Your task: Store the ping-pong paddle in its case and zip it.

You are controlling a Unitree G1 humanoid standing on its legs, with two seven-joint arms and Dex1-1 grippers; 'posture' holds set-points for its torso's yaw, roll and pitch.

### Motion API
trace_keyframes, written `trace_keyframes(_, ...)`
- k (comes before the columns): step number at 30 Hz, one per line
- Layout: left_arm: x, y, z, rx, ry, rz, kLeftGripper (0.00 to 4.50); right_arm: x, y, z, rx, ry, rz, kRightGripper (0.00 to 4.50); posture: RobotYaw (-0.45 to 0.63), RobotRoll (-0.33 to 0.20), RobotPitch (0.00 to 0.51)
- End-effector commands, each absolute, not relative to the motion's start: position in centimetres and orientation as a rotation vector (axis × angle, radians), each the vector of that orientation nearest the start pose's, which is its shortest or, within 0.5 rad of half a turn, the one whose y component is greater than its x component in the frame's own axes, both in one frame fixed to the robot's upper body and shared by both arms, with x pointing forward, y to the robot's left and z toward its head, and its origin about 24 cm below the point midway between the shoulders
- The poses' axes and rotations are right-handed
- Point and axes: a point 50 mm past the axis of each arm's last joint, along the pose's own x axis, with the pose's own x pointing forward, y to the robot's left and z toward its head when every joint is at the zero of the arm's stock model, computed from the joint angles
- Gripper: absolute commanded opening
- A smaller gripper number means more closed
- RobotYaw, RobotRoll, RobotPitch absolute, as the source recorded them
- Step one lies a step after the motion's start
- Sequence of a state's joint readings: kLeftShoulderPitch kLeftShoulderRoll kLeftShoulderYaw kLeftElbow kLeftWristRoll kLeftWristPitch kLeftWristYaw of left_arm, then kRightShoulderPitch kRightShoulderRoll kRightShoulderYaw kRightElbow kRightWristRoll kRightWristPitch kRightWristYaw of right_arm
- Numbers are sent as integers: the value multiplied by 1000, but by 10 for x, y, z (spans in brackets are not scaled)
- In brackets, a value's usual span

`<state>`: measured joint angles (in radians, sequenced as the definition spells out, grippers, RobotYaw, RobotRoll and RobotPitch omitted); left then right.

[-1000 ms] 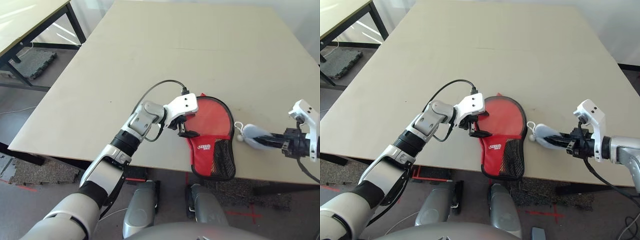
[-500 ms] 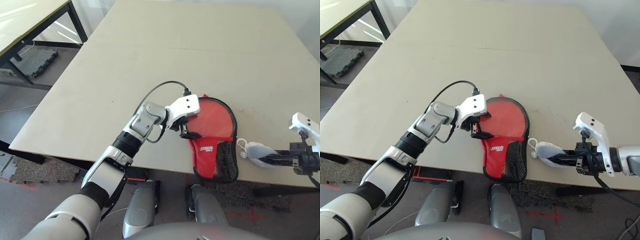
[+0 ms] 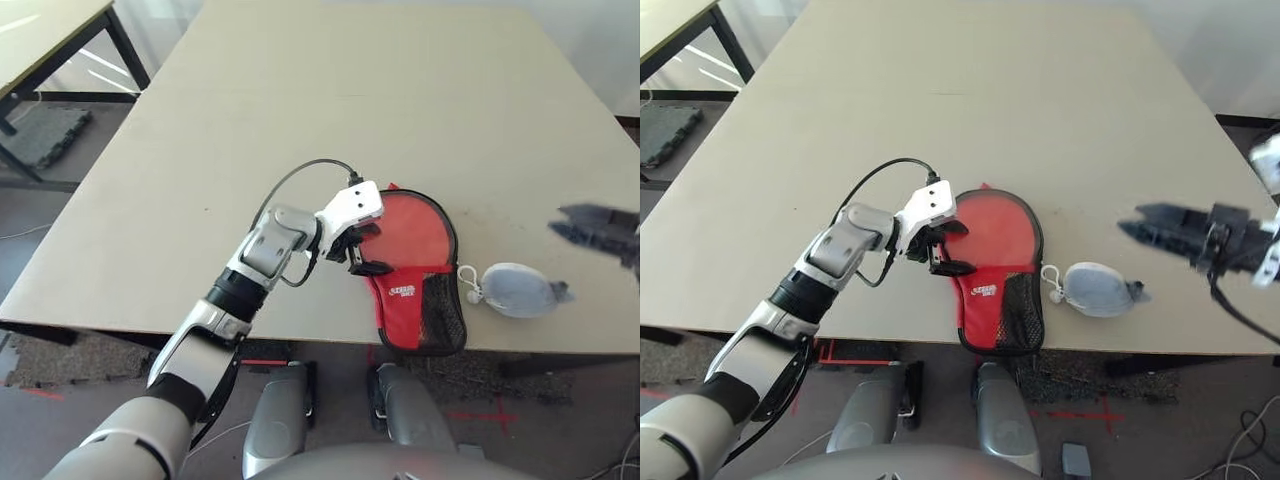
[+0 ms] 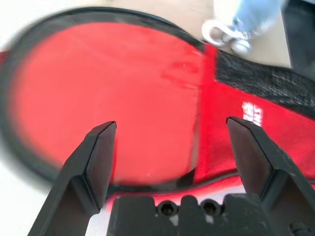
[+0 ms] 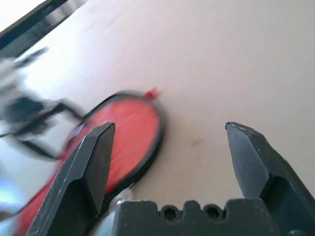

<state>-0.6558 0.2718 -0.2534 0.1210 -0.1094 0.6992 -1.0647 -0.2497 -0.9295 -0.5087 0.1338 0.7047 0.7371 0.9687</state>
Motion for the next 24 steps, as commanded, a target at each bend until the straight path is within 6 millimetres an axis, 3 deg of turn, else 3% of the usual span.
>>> trace_keyframes(1, 319, 104, 139, 113, 349, -1149, 4500, 261, -346, 179, 85, 125, 419, 4456, 33, 0, 136)
trace_keyframes(5, 330, 142, 148, 52, 251, -898, 4500, 276, -346, 166, 86, 43, 298, 4456, 43, 0, 127)
trace_keyframes(12, 337, 203, 127, 43, 146, -381, 4500, 291, -359, 146, 71, -51, 4, 4456, 60, 0, 121)
trace_keyframes(18, 336, 237, 111, 95, 30, -30, 4500, 298, -365, 125, 58, -75, -239, 4456, 61, 0, 120)
trace_keyframes(24, 333, 260, 101, 115, -28, 144, 4500, 305, -352, 107, 83, -71, -331, 4456, 54, 0, 122)
